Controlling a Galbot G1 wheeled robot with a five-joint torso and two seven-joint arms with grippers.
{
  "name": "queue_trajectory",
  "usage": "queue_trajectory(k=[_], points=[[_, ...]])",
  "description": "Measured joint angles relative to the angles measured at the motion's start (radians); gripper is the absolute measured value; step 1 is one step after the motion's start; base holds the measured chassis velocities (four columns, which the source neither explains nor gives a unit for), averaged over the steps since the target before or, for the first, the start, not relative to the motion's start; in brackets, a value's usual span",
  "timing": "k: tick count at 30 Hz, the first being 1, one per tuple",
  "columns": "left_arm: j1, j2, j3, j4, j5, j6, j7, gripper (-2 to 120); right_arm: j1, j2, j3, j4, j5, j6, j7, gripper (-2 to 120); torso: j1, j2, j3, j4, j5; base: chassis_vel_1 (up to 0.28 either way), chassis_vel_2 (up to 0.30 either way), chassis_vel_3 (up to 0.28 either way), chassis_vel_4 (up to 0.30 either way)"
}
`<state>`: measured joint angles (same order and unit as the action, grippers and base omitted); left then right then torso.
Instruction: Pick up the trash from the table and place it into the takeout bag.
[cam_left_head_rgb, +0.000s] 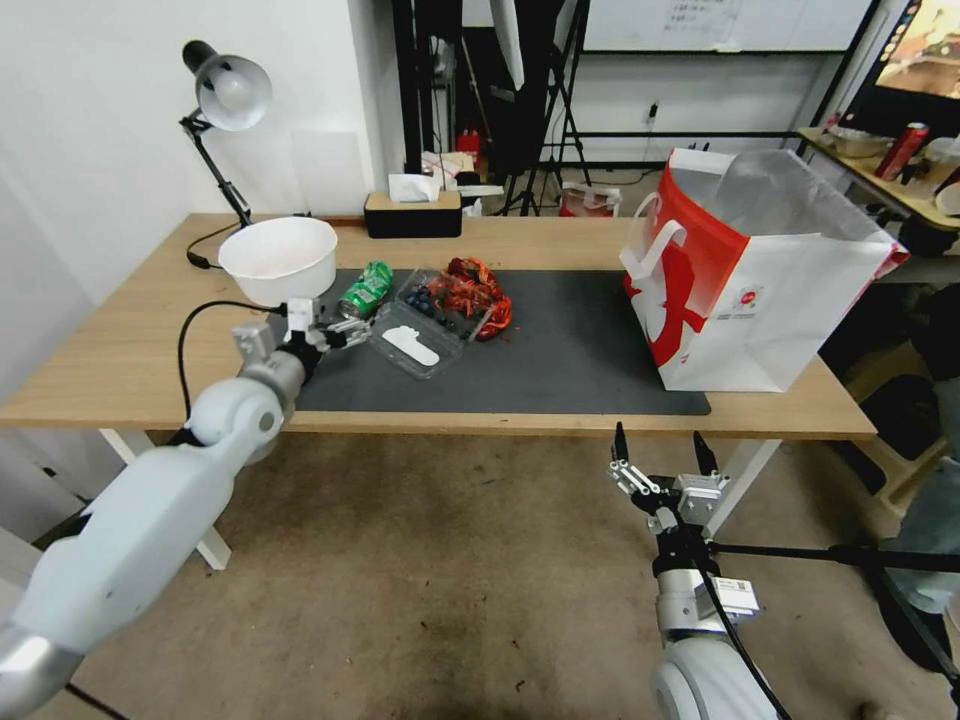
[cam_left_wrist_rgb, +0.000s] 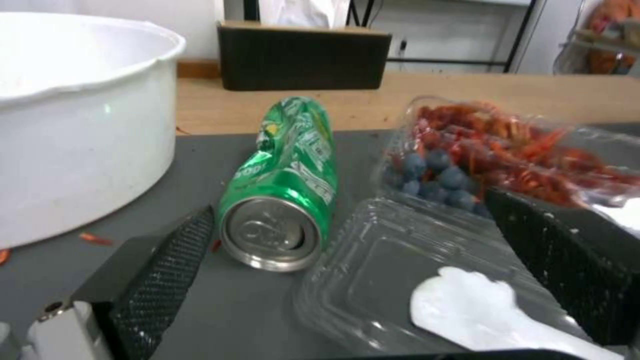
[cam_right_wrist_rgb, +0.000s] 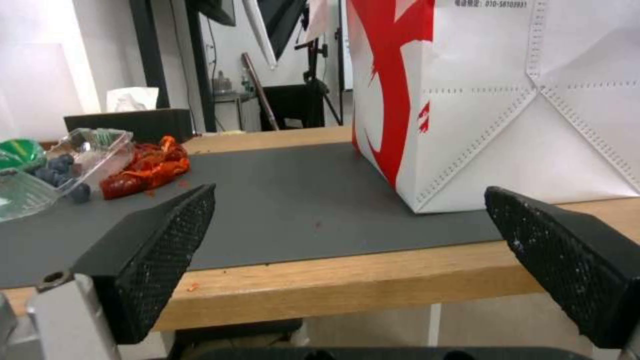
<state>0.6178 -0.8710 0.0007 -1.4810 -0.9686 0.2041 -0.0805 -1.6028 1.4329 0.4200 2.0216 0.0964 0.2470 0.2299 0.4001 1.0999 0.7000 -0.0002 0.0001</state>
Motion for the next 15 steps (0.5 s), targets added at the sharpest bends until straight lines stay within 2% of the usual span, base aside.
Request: queue_trajectory(k=[5, 15], points=[[-0.078, -0.014, 0.049, 0.080, 0.000, 0.010, 0.003, 100, 0.000, 0.006, 0.000, -0.002, -0.004, 0.000, 0.001, 100, 0.000, 0.000, 0.000, 0.0002, 0.0001, 0.000, 0.000, 0.000, 0.000], [-0.137, -0.038, 0.096, 0.166, -0.009, 0.027, 0.004, 100, -0.001, 0.007, 0.002, -0.003, -0.005, 0.000, 0.003, 100, 0.000, 0.000, 0.000, 0.0002, -0.0001, 0.000, 0.000, 0.000, 0.000]])
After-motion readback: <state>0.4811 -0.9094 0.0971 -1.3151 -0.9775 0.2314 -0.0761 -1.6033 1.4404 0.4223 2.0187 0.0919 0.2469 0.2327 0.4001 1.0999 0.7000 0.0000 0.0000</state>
